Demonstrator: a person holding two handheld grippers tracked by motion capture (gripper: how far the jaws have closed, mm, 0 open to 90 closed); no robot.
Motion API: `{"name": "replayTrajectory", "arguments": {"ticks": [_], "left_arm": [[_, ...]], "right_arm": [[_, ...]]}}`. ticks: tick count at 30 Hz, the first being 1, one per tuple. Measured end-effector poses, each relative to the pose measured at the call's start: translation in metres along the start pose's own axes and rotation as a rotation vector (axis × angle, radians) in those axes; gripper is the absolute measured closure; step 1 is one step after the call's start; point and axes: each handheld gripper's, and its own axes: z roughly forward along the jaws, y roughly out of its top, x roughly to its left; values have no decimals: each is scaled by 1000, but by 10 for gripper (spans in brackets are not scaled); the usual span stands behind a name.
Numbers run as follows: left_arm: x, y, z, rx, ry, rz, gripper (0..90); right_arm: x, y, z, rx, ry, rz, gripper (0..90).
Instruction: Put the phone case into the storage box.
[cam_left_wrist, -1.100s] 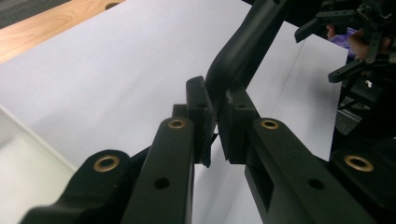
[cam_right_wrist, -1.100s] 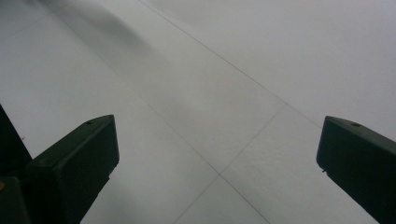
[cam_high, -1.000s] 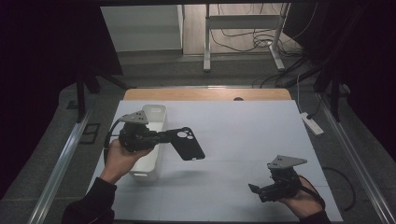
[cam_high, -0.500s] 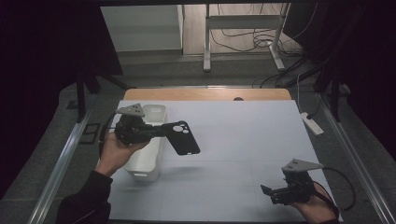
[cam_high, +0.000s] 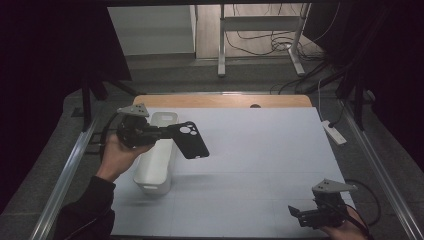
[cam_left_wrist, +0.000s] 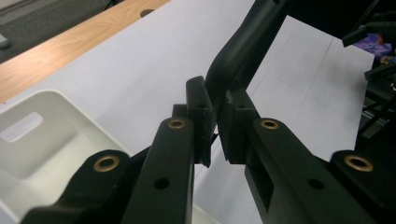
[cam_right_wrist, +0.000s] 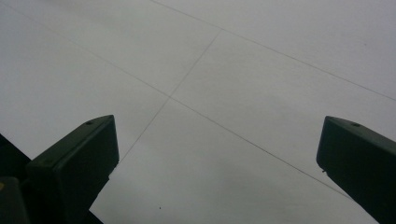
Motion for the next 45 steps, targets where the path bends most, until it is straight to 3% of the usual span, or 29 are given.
{"name": "replayTrajectory", "arguments": {"ticks": [13,45], "left_arm": [[9,4,-14,9,34,3,832],[47,6,-58,34,178,-11,832]], "right_arm": [[-1,-2,-3,-7,0,13,0],[-2,-3,-4,-20,4,14,0]]}}
